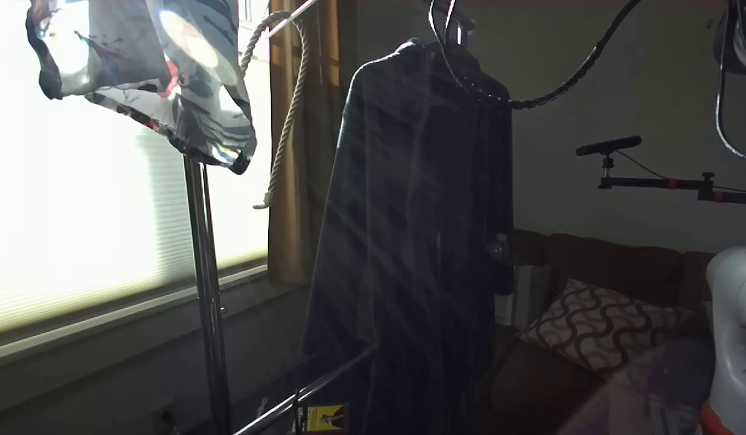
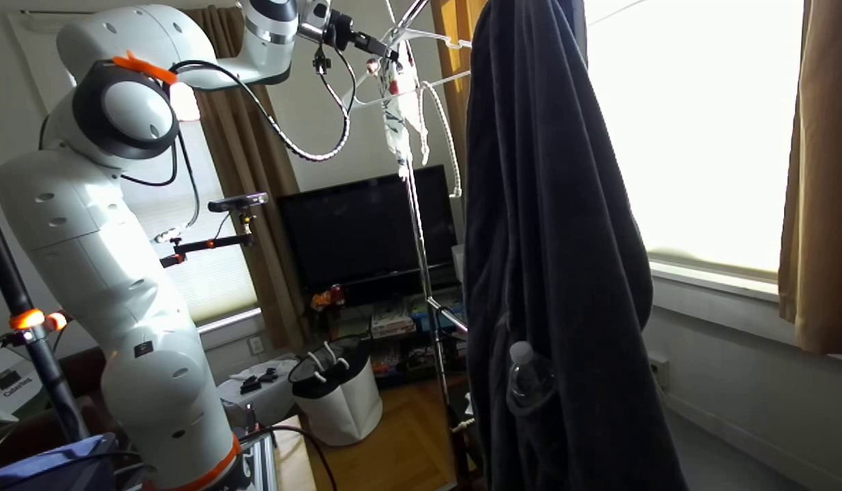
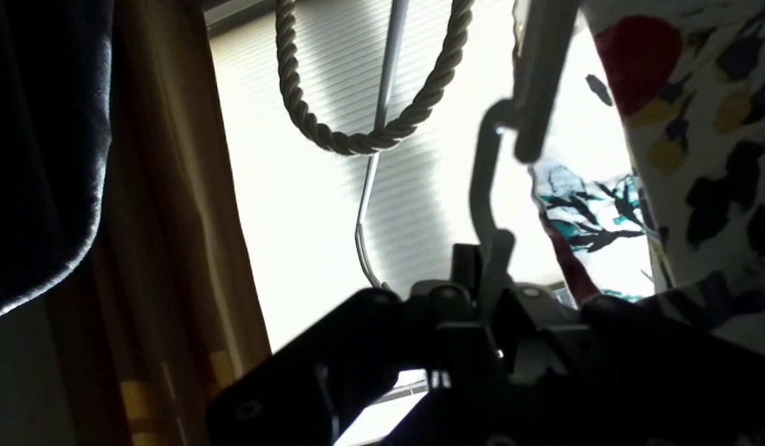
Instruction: Remove the white coat hanger from the top railing and hook it on the bottom railing
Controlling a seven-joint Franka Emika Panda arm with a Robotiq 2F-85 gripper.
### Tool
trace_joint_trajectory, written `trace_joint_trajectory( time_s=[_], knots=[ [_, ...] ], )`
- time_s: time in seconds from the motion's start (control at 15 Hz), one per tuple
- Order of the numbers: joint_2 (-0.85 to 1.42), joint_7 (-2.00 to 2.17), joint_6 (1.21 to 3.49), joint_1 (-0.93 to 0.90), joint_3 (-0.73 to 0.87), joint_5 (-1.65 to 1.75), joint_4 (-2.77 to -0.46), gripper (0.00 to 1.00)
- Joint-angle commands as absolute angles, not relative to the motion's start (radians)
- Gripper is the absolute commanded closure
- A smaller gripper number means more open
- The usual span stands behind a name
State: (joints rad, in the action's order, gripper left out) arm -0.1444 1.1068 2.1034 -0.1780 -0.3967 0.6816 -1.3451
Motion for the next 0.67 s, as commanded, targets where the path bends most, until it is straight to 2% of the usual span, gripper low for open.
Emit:
trace_joint_trajectory(
  time_s=[0.0, 0.33, 0.4, 0.6],
  knots=[
    [-0.22, 1.235, 2.06, -0.15, -0.392, 0.756, -1.432, 0.99],
    [-0.293, 1.355, 2.005, -0.126, -0.373, 0.768, -1.538, 0.99],
    [-0.22, 1.297, 2.012, -0.14, -0.38, 0.755, -1.44, 0.95],
    [-0.245, 1.333, 2.012, -0.129, -0.379, 0.767, -1.478, 0.99]
  ],
)
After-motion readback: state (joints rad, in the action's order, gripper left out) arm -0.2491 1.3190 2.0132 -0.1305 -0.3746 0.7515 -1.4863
